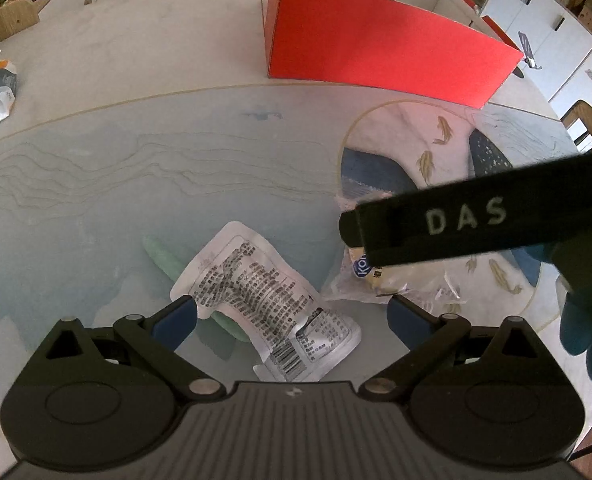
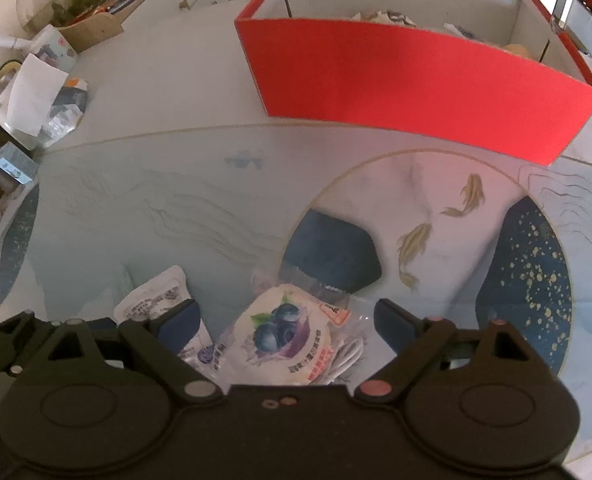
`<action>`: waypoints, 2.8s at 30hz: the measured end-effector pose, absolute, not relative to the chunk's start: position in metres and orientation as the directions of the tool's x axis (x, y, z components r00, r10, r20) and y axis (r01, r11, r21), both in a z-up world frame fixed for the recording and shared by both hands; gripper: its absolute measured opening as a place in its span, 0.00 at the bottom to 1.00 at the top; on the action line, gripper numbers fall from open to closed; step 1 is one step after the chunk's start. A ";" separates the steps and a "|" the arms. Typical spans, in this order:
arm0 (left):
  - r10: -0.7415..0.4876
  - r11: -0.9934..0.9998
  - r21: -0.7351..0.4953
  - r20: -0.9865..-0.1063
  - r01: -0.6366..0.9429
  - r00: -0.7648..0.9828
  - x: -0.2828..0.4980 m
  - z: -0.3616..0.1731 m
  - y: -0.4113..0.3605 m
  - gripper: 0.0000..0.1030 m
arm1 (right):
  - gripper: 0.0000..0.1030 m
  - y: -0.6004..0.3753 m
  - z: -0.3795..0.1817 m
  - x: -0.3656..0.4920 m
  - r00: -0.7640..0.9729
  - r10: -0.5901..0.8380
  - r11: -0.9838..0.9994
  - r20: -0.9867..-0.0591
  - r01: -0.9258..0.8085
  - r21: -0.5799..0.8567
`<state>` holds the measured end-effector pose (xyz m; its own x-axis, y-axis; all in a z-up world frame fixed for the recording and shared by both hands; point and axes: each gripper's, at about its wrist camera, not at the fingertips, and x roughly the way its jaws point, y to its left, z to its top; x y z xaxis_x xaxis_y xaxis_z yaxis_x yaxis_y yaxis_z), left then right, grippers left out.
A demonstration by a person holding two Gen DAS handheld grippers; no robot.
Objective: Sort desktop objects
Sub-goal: 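Reach the left tool to the white printed packet while the right tool reaches the blueberry bag, then grasp the blueberry bag with the right tool while the left tool grasps the white packet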
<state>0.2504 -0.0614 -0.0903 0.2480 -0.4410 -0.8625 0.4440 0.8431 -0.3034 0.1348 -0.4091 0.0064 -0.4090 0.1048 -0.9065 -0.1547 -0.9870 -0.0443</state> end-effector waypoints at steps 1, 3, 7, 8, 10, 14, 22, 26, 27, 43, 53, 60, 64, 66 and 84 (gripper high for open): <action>-0.441 0.844 -0.305 -0.862 0.441 0.249 0.252 -0.091 -0.061 0.99 | 0.90 -0.409 0.005 0.134 -0.406 0.110 -0.987 -0.907 -0.155 -0.050; -0.440 0.847 -0.305 -0.862 0.436 0.252 0.254 -0.092 -0.062 0.99 | 0.90 -0.409 0.002 0.134 -0.397 0.108 -0.987 -0.912 -0.154 -0.050; -0.443 0.848 -0.311 -0.861 0.430 0.249 0.258 -0.092 -0.064 0.99 | 0.89 -0.410 0.000 0.132 -0.390 0.124 -0.986 -0.912 -0.151 -0.069; -0.444 0.848 -0.314 -0.861 0.428 0.249 0.259 -0.092 -0.064 0.99 | 0.89 -0.411 0.000 0.131 -0.390 0.128 -0.985 -0.912 -0.153 -0.073; -0.448 0.849 -0.322 -0.859 0.418 0.247 0.263 -0.092 -0.065 0.99 | 0.87 -0.411 0.001 0.130 -0.391 0.134 -0.985 -0.911 -0.155 -0.079; -0.453 0.852 -0.337 -0.858 0.401 0.242 0.269 -0.091 -0.063 0.97 | 0.69 -0.412 -0.001 0.128 -0.373 0.149 -0.983 -0.916 -0.153 -0.098; -0.444 0.859 -0.341 -0.867 0.382 0.225 0.278 -0.094 -0.068 0.87 | 0.67 -0.407 0.001 0.121 -0.370 0.159 -0.982 -0.915 -0.156 -0.108; -0.440 0.862 -0.337 -0.868 0.378 0.230 0.280 -0.095 -0.070 0.76 | 0.66 -0.402 0.003 0.117 -0.370 0.171 -0.980 -0.913 -0.160 -0.119; -0.438 0.863 -0.334 -0.868 0.380 0.233 0.281 -0.095 -0.071 0.74 | 0.66 -0.401 0.003 0.116 -0.370 0.171 -0.980 -0.913 -0.159 -0.119; -0.455 0.877 -0.407 -0.874 0.255 0.173 0.293 -0.092 -0.039 0.57 | 0.65 -0.385 0.007 0.111 -0.373 0.164 -0.978 -0.913 -0.180 -0.103; -0.384 0.910 -0.355 -0.917 0.216 0.111 0.282 -0.100 -0.046 0.58 | 0.65 -0.385 0.007 0.112 -0.374 0.163 -0.978 -0.913 -0.182 -0.100; -0.428 0.899 -0.411 -0.898 0.152 0.100 0.265 -0.089 -0.037 0.69 | 0.65 -0.382 0.007 0.114 -0.378 0.155 -0.979 -0.913 -0.185 -0.090; -0.428 0.903 -0.418 -0.897 0.102 0.110 0.267 -0.094 -0.050 0.82 | 0.65 -0.383 0.007 0.115 -0.379 0.159 -0.978 -0.912 -0.189 -0.092; -0.407 0.913 -0.399 -0.905 0.080 0.128 0.271 -0.096 -0.053 0.82 | 0.65 -0.384 0.008 0.115 -0.379 0.161 -0.978 -0.911 -0.187 -0.095; -0.246 0.966 -0.221 -0.946 0.138 0.209 0.283 -0.110 -0.068 0.53 | 0.65 -0.377 0.009 0.115 -0.386 0.164 -0.979 -0.908 -0.179 -0.101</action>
<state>0.2827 -0.0679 -0.1096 0.2088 -0.2461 -0.9465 0.1376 0.9656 -0.2207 0.1153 -0.3774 0.0091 -0.3857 0.1640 -0.9079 -0.1790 -0.9787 -0.1008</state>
